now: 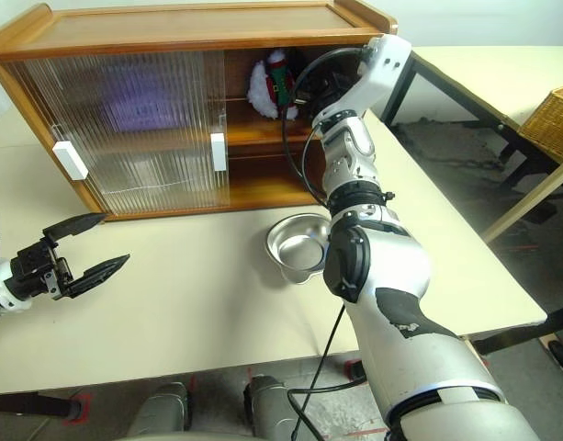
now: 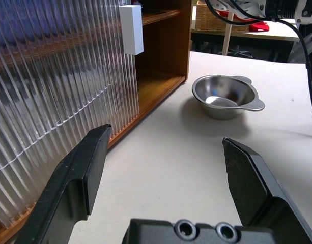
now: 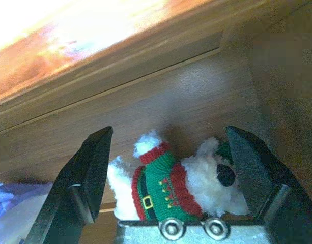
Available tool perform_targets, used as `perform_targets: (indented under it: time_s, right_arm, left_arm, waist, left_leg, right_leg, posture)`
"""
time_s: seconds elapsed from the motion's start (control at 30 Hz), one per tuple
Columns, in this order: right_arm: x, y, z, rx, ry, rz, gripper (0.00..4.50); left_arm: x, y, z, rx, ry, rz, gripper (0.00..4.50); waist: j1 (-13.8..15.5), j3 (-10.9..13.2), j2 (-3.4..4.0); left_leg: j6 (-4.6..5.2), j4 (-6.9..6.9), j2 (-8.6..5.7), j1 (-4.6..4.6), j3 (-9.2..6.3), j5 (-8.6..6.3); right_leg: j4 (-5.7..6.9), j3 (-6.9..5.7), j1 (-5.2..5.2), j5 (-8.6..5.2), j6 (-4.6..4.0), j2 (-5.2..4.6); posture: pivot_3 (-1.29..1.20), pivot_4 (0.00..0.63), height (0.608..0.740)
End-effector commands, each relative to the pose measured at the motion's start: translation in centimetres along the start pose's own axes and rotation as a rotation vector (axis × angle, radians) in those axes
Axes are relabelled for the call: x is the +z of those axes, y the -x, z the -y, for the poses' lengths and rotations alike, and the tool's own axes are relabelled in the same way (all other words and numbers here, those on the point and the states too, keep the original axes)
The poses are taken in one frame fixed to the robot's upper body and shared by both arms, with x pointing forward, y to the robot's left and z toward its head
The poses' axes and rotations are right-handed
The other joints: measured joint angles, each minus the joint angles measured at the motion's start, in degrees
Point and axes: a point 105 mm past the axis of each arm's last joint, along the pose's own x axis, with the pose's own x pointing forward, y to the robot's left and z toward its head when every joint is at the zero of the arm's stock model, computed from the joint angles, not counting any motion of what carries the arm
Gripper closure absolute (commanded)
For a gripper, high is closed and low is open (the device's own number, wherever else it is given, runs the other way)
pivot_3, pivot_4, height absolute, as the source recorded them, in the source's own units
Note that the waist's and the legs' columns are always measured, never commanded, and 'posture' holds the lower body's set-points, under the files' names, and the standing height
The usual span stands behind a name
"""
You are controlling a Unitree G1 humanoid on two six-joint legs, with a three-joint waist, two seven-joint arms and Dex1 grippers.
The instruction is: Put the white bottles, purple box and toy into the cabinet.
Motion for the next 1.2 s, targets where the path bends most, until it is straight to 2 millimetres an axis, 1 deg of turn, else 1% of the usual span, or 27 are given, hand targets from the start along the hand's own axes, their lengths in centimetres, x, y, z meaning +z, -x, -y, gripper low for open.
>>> perform_targets:
  time_s: [0.03,0.17,0.3,0.43,0.6,0.7,0.83,0.87,0.93,1.03,1.07,1.13,1.2]
  right_arm:
    - [-0.4,0.5,0.5,0.013,0.021,-0.027,0.02]
    - [-0.8,0.8,0.0,0.082,0.036,-0.056,0.02]
    - [-1.0,1.4,-1.2,0.206,0.013,-0.066,0.02]
    - [-0.6,2.7,-1.9,0.31,-0.004,-0.055,0.02]
    - [0.1,5.3,-2.0,0.384,-0.005,-0.09,0.02]
    - [0.3,7.5,-2.2,0.457,-0.034,-0.145,0.02]
    - [-0.1,10.5,-2.2,0.538,-0.075,-0.249,0.02]
    - [-0.1,11.3,-2.2,0.555,-0.098,-0.271,0.02]
    - [0.3,12.9,-2.3,0.597,-0.194,-0.289,0.02]
    - [0.9,14.2,-1.2,0.556,-0.275,-0.287,0.02]
    - [1.0,14.6,-0.7,0.538,-0.292,-0.292,0.02]
    - [1.1,15.4,0.0,0.515,-0.331,-0.314,0.02]
    - [0.9,16.7,1.0,0.481,-0.362,-0.368,0.02]
  left_arm:
    - [-0.1,-0.3,0.5,-0.024,0.002,-0.004,0.0]
    - [0.0,-0.4,0.6,-0.027,0.001,-0.002,0.0]
    - [-0.1,-0.5,0.5,-0.028,0.002,-0.002,0.0]
    - [-0.3,-0.4,0.4,-0.029,0.004,-0.002,0.0]
    - [-0.7,-0.3,0.5,-0.031,0.01,-0.001,0.0]
    - [-1.0,-0.1,0.4,-0.035,0.013,0.0,0.0]
    - [-1.2,-0.1,0.3,-0.036,0.009,0.002,0.0]
    - [-1.2,0.0,0.2,-0.035,0.008,0.003,0.0]
    - [-1.3,0.0,0.1,-0.034,0.005,0.002,0.0]
    - [-1.4,0.2,0.1,-0.03,0.003,0.004,0.0]
    - [-1.4,0.2,0.1,-0.029,0.002,0.004,0.0]
    - [-1.5,0.2,0.2,-0.027,0.003,0.004,0.0]
    - [-1.6,0.3,0.2,-0.024,0.002,0.005,0.0]
  waist:
    - [0.0,0.0,0.0]
    - [0.0,0.0,0.0]
    - [-0.1,0.0,0.0]
    - [-0.1,0.0,0.0]
    - [-0.1,0.0,0.0]
    - [-0.1,0.0,-0.01]
    - [-0.2,0.0,-0.02]
    - [-0.2,0.0,-0.02]
    - [-0.2,0.0,-0.03]
    - [-0.2,0.0,-0.03]
    - [-0.2,0.0,-0.03]
    - [-0.1,0.0,-0.03]
    - [0.0,0.0,-0.04]
  left_leg:
    - [0.0,0.0,0.0,0.0,0.0,0.0]
    - [0.0,0.0,0.0,-0.01,0.01,0.0]
    - [0.0,-0.01,0.0,-0.01,0.04,0.0]
    - [0.0,-0.02,0.0,0.0,0.06,0.0]
    - [0.0,0.04,-0.01,0.02,0.09,0.0]
    - [-0.01,0.08,-0.03,0.05,0.13,0.01]
    - [-0.05,0.17,-0.24,0.16,0.19,0.05]
    - [-0.06,0.2,-0.57,0.2,0.17,0.06]
    - [-0.06,0.2,-0.63,0.24,0.14,0.16]
    - [-0.08,0.22,-0.73,0.27,0.18,0.31]
    - [-0.14,0.22,-0.74,0.27,0.17,0.38]
    - [-0.16,0.22,-0.77,0.27,0.17,0.48]
    - [-0.12,0.22,-0.8,0.32,0.15,0.52]
  right_leg:
    - [0.0,0.0,0.0,0.0,0.0,0.0]
    - [-0.01,0.0,0.0,0.0,0.0,0.0]
    - [-0.01,0.01,-0.01,0.0,0.01,0.0]
    - [-0.01,0.01,0.0,0.03,0.06,0.04]
    - [-0.02,0.01,0.04,0.05,0.11,0.07]
    - [-0.02,0.03,0.09,0.04,0.11,0.08]
    - [-0.01,0.03,0.26,-0.02,0.13,0.15]
    - [-0.01,0.03,0.31,-0.03,0.17,0.18]
    - [-0.01,0.05,0.39,-0.01,0.23,0.17]
    - [-0.01,0.07,0.46,-0.1,0.47,0.15]
    - [-0.01,0.07,0.47,-0.22,0.76,0.15]
    - [-0.01,0.07,0.52,-0.23,0.85,0.12]
    - [-0.01,0.07,0.58,-0.23,0.86,0.08]
  posture:
    - [-0.04,0.063,0.74]
    - [-0.04,0.06,0.74]
    - [-0.04,0.059,0.74]
    - [-0.05,0.058,0.74]
    - [-0.05,0.057,0.74]
    - [-0.05,0.053,0.74]
    - [-0.05,0.053,0.74]
    - [-0.05,0.053,0.74]
    - [-0.05,0.053,0.74]
    - [-0.04,0.053,0.74]
    - [-0.04,0.053,0.74]
    - [-0.03,0.053,0.74]
    - [-0.03,0.052,0.74]
